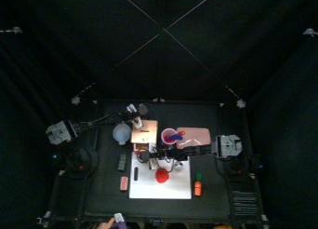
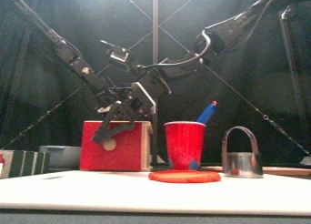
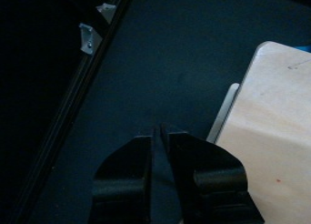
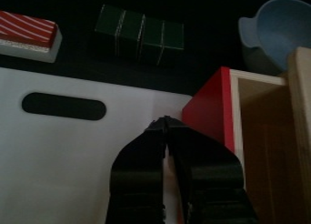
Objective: Get the cutter from the drawer then cut the dough then place the extra dough in the bowl
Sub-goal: Cut the dough
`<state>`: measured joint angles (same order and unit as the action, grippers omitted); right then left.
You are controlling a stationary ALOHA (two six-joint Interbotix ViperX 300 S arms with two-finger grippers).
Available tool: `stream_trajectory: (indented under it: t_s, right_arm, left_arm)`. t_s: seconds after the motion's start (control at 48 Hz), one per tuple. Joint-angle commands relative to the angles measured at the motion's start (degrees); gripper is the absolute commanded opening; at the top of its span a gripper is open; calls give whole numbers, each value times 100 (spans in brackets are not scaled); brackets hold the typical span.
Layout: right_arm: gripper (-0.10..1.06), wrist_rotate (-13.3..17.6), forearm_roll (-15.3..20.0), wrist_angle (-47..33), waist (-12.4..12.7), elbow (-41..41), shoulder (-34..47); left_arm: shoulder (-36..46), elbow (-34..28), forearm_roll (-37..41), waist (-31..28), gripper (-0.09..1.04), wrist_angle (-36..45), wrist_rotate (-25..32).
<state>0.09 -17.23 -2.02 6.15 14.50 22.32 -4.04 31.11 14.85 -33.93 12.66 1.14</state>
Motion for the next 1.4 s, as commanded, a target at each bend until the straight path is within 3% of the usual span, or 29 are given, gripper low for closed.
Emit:
stream_trajectory:
  t_s: [0.021, 0.125, 0.375, 0.562, 0.688, 0.979, 1.167, 1.396]
  right_arm:
    - [38, -26, -220, 18, 237, -246, -114]
    - [38, -18, -378, 18, 413, -334, -62]
    - [38, -18, -554, 26, 422, -448, -167]
    - [38, 62, -475, 26, -79, -492, -483]
    - [38, 62, -53, 26, -396, -185, -932]
    - [38, 62, 1327, 519, -694, 1494, -2505]
    - [45, 62, 1512, 1441, -729, 2435, -3410]
    - [71, 53, 1600, 2224, -809, 2733, -3665]
  left_arm:
    - [9, -53, -35, 105, 59, 0, 9]
    - [9, -53, -44, 105, 59, 0, 0]
    - [18, -53, -229, 105, 59, -26, 0]
    - [176, -70, -229, 70, 59, -167, -26]
    - [457, -53, -255, 53, 59, -448, -26]
    - [1125, 0, -352, 62, 59, -967, -18]
    - [1521, 431, -352, 246, 59, -1951, -26]
    - [1898, 1521, -967, 1134, 59, -3885, -44]
